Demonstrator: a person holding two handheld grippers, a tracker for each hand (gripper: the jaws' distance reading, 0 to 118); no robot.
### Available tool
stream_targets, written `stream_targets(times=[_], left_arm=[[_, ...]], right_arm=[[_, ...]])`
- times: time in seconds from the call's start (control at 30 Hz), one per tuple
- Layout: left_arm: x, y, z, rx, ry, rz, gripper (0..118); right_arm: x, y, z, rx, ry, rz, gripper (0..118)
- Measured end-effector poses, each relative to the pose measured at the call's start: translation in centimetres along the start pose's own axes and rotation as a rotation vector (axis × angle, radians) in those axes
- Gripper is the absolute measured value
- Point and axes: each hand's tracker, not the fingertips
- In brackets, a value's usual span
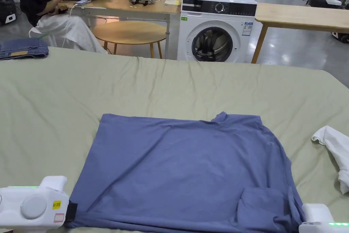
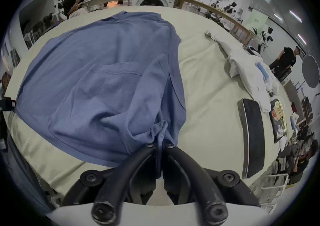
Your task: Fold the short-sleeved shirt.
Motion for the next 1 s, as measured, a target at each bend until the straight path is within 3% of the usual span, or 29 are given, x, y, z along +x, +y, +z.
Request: stream_targets(times=[0.07,0.1,0.13,0.17,0.3,0.47,0.53,0.6,0.63,0.67,0.73,0.77,1.0], left_arm=[[0.0,0.1,0.8,0.006,-0.013,0.005,17],[-0.1,0.3,1.2,0.016,-0.028,0.021,31],[-0.3,0.5,1.6,0.029,-0.038,0.044,53],[-0.4,0.6,2.0,0.050,-0.045,0.065,60],[-0.2,1.9,3.5,0.117,-0.076,0.091,60],[2.5,3.4,5.4,0.274,-0.067,0.016,60],[3.7,3.8,5.8,0.333,-0.059,-0.013,60],[5.1,3.8,6.4,0.413,-0.058,-0.041,57],[5.8,3.7,6.8,0.457,-0.052,-0.049,43],[6.5,3.7,7.0,0.475,-0.056,-0.060,27],[7.1,4.0,6.8,0.521,-0.031,-0.069,5],[7.5,3.8,6.9,0.549,-0.021,-0.069,1],[8.4,3.6,6.9,0.591,-0.021,-0.039,0]], right_arm=[[0.3,0.2,0.7,0.008,0.003,-0.015,51],[0.4,0.4,1.3,0.018,-0.005,-0.020,71],[0.3,0.6,2.0,0.036,-0.022,-0.022,81],[0.4,0.9,2.7,0.067,-0.040,-0.033,81],[0.0,2.4,4.6,0.181,-0.032,-0.050,81],[-2.4,4.3,6.8,0.390,-0.018,-0.058,81],[-3.6,4.9,7.1,0.470,-0.008,-0.063,70],[-4.9,5.3,7.3,0.542,0.003,-0.071,40],[-5.6,5.5,7.4,0.576,-0.005,-0.077,15],[-6.5,5.7,7.9,0.598,-0.001,-0.081,8],[-7.5,5.9,8.3,0.646,0.031,-0.100,0],[-7.8,6.0,8.5,0.651,0.041,-0.101,0],[-9.9,6.5,9.5,0.679,0.055,-0.113,0]])
